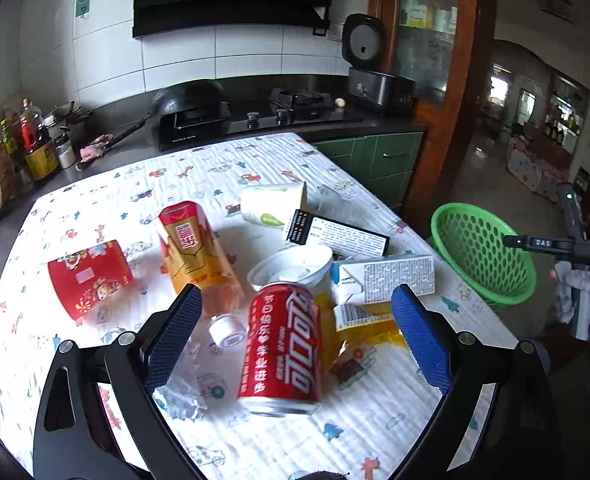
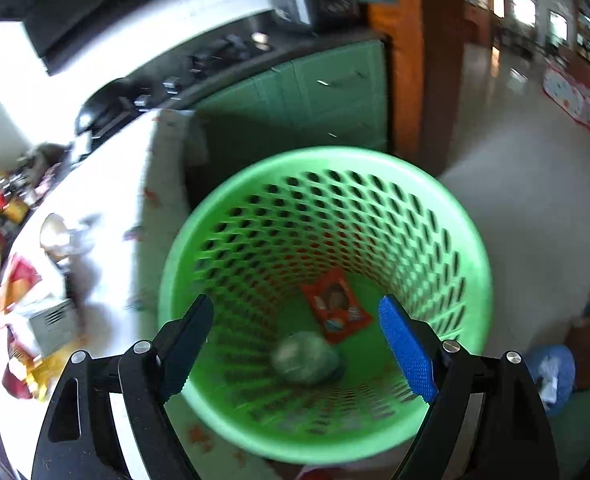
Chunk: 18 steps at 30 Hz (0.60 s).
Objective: Collect trash
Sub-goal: 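Return both tools to the table over the remaining trash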
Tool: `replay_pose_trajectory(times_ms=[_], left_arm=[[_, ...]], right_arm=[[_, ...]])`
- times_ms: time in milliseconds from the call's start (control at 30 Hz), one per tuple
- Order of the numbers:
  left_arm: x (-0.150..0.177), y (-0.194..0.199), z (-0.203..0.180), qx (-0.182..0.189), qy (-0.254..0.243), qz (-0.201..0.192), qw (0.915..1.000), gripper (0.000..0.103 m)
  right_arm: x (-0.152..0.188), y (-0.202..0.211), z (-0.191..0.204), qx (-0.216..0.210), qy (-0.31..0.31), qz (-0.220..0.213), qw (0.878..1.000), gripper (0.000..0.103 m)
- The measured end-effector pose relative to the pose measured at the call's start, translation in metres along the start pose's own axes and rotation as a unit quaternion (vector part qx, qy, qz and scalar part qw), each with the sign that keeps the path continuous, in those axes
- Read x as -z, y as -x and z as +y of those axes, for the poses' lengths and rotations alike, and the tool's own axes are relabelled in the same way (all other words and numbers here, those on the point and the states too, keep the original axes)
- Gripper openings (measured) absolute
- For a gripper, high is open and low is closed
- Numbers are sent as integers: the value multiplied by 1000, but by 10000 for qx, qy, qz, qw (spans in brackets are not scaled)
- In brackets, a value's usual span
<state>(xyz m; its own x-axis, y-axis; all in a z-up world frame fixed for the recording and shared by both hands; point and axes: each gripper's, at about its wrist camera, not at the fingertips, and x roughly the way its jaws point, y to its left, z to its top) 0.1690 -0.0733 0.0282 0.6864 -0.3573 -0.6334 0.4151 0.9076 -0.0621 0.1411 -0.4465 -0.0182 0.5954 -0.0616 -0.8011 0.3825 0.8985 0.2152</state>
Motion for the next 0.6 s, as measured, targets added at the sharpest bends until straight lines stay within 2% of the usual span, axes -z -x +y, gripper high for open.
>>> replay_pose_trajectory(times_ms=[233,433,600], left_arm=[[28,16,36,-201,294,37,9994,94],[46,23,57,-287,422,116,9986,94],[51,31,62,-239,453,57,9987,94]], right_arm=[[21,31,78,-700,895,-150,9934,82],[42,45,146,-1147,1725,-94,9783,81],[60,40,198,-1304,2370,64,9627,74]])
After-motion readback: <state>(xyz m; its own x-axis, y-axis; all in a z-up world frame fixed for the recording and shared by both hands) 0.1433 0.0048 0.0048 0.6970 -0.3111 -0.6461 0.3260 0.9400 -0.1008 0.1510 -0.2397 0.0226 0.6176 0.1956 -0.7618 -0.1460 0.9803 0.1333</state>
